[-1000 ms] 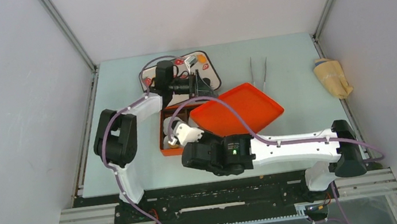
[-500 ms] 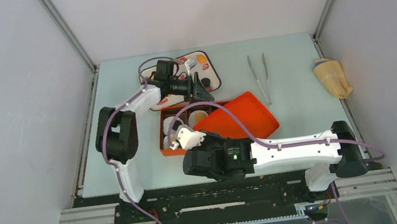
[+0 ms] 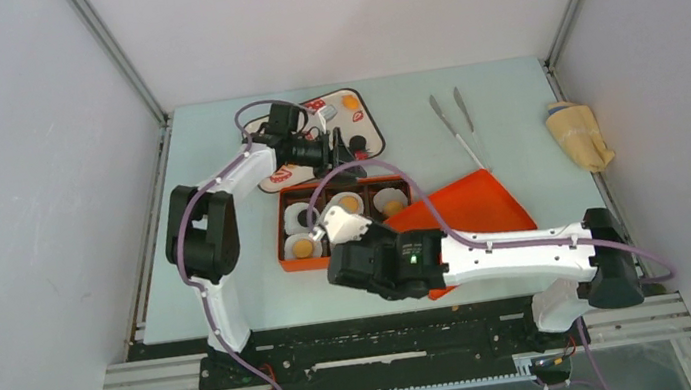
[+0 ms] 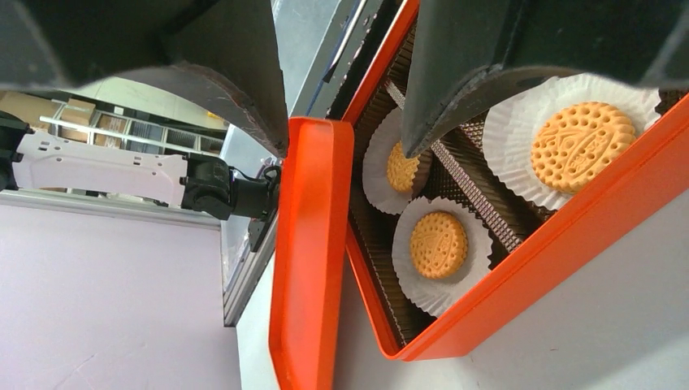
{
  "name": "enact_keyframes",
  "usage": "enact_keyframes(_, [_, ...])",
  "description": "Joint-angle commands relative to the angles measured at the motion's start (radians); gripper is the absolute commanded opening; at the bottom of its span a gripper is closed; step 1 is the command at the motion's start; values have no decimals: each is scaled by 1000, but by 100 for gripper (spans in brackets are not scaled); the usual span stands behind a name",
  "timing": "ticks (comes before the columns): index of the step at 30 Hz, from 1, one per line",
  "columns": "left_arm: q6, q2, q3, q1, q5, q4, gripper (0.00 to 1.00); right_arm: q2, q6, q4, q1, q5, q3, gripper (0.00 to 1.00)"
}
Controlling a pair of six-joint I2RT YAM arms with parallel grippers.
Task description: Pack the cookies
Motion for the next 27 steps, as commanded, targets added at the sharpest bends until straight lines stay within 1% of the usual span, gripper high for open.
enact_keyframes(1, [2,-53,54,1,-15,-6,58,-71,130,53,-84,-128,-98,33])
enact_keyframes(2, [-2,-63,52,1,-20,-6,58,-79,143,70,-90,-150,-126,42])
enact_keyframes(4, [-10,-78,47,1,-51,-7,58,-77,170,79,-95,-178,-169,50])
enact_keyframes(5, [-14,-90,45,2,-70,-12,57,-66,189,81,-96,-192,-195,52])
enact_keyframes(9, [-23,-128,41,3,-122,-15,56,9,242,87,-83,-217,-248,53])
enact_keyframes(13, [-23,-151,42,3,-113,-16,56,117,327,78,-52,-225,-267,53])
enact_keyframes(18, [-24,-172,23,3,-101,-11,56,218,458,2,-28,-189,-272,53])
enact_keyframes(21, [-26,-178,17,2,-96,-2,56,216,512,-52,-15,-144,-272,52])
enact_keyframes(27, [-27,-172,12,1,-86,8,55,92,582,-141,12,-111,-270,51])
